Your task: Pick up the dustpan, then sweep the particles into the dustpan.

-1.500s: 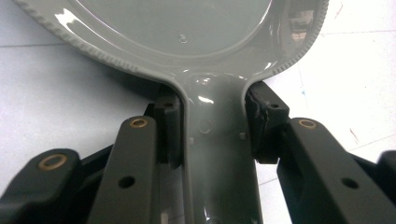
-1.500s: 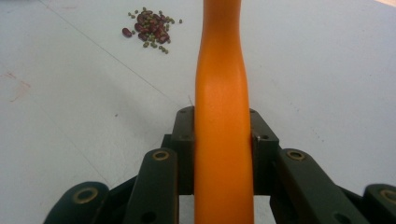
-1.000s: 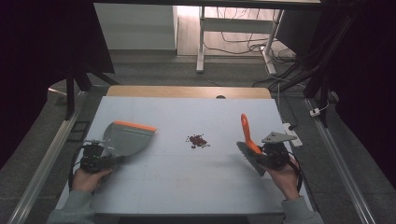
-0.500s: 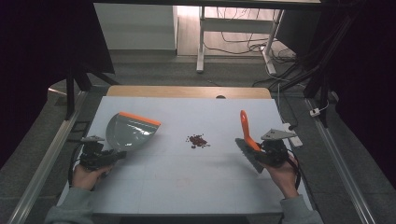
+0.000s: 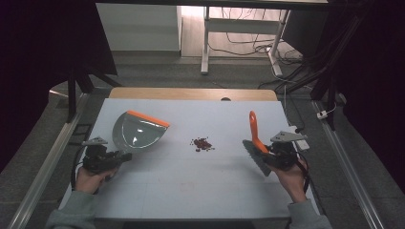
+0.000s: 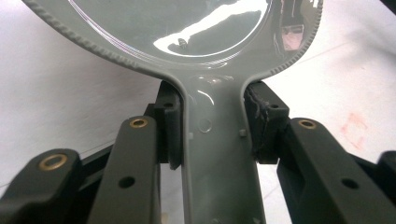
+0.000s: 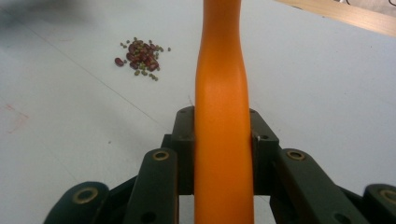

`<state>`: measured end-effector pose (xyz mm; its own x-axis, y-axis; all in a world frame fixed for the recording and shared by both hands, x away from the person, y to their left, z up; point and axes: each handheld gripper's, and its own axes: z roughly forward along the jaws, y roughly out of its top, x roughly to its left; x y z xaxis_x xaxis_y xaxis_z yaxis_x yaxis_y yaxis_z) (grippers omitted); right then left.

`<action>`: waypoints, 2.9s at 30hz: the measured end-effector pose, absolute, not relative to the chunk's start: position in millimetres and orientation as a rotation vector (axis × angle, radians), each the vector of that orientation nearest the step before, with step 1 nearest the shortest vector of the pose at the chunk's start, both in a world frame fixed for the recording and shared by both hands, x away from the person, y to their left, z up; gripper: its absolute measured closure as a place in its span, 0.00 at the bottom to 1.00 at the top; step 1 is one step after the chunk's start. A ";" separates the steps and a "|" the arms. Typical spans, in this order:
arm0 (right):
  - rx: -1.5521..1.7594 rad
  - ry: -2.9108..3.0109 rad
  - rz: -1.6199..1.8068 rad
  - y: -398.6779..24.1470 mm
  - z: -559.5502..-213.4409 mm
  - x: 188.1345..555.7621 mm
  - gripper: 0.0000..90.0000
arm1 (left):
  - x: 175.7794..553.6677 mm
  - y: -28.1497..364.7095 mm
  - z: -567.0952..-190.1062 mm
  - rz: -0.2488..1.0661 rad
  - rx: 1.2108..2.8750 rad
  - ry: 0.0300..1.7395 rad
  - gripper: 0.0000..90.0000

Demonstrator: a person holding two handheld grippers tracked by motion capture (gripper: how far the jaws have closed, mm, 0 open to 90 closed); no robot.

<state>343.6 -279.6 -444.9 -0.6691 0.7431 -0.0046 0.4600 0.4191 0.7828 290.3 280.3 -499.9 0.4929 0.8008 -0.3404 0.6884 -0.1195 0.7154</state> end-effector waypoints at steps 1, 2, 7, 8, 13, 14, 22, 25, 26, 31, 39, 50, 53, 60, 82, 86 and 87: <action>1.030 2.328 1.122 -279.2 -444.6 343.1 0.78 | 289.0 278.9 -497.7 0.165 1.856 1.228 0.68; 1.027 2.328 1.122 -278.7 -444.5 342.6 0.78 | 288.1 277.8 -495.7 0.168 1.858 1.215 0.68; 1.012 2.328 1.129 -276.3 -442.0 340.9 0.78 | 285.0 271.8 -489.1 0.170 1.882 1.153 0.68; 1.008 2.324 1.134 -275.9 -440.4 340.1 0.78 | 284.9 270.5 -489.0 0.168 1.890 1.143 0.68; 1.011 2.290 1.145 -276.4 -437.3 340.2 0.78 | 287.5 264.0 -490.9 0.153 1.926 1.127 0.68; 1.010 2.287 1.148 -276.1 -436.3 340.9 0.78 | 287.6 262.6 -491.2 0.145 1.936 1.121 0.68; 1.018 2.285 1.170 -274.3 -435.7 346.9 0.78 | 284.4 251.9 -487.1 0.122 1.994 1.042 0.68; 1.023 2.288 1.173 -272.6 -437.3 348.3 0.78 | 283.6 248.7 -485.7 0.117 2.015 1.015 0.68; 1.024 2.290 1.172 -272.1 -437.5 348.5 0.78 | 283.5 247.8 -485.6 0.111 2.022 1.003 0.68; 1.022 2.287 1.177 -269.0 -437.6 350.1 0.78 | 282.3 242.6 -485.1 0.084 2.066 0.965 0.68; 1.021 2.247 1.234 -257.6 -429.6 367.3 0.78 | 282.2 230.8 -487.8 0.045 2.173 0.939 0.68; 1.005 2.246 1.271 -236.8 -424.5 392.9 0.78 | 280.2 215.9 -491.4 -0.010 2.240 0.872 0.68; 0.999 2.269 1.272 -230.9 -426.9 397.4 0.78 | 280.4 212.8 -494.1 -0.023 2.269 0.873 0.68; 0.991 2.306 1.251 -220.4 -432.8 403.0 0.78 | 282.3 210.3 -498.6 -0.044 2.312 0.888 0.68; 0.976 2.345 1.211 -205.1 -434.4 413.1 0.78 | 293.4 208.3 -508.6 -0.136 2.321 0.886 0.68; 0.982 2.366 1.178 -192.0 -434.4 424.6 0.78 | 303.0 207.3 -511.1 -0.177 2.311 0.877 0.68; 0.980 2.376 1.159 -187.9 -434.5 427.5 0.78 | 304.9 206.6 -511.2 -0.181 2.318 0.874 0.68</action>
